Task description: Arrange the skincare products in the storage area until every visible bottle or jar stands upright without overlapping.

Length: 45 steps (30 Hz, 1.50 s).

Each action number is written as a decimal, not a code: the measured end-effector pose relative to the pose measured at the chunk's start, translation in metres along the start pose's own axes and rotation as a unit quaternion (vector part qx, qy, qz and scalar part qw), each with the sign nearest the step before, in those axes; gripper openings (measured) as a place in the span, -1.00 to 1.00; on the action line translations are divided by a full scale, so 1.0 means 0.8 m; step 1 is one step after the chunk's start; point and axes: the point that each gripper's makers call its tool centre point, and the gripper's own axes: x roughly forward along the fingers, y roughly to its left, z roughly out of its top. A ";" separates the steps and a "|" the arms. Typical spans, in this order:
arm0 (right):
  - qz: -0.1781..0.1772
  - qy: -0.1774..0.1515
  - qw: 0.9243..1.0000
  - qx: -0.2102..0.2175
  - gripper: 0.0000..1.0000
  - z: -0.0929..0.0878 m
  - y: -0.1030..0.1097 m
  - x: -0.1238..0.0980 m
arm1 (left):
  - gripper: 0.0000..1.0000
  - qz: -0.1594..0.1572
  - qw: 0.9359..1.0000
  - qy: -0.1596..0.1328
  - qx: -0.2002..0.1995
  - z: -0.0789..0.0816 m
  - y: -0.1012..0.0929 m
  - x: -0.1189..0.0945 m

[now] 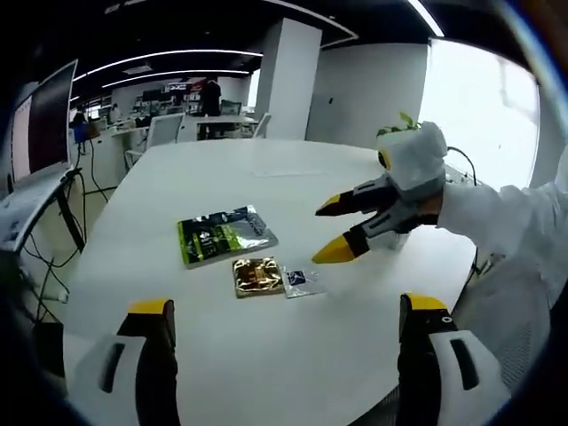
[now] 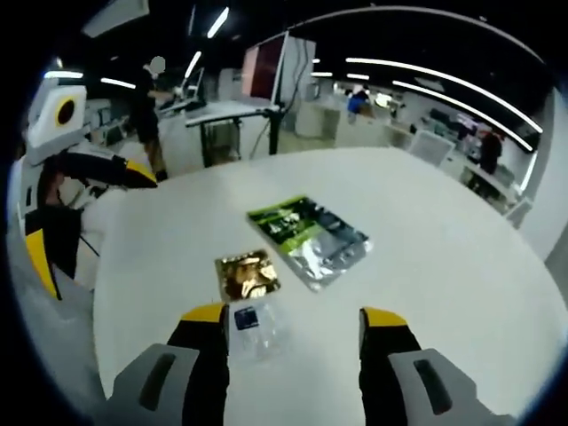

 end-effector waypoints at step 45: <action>0.024 0.030 0.999 0.024 0.01 0.001 -0.036 0.111 | 0.90 -0.025 1.000 0.018 0.001 -0.005 0.113 0.065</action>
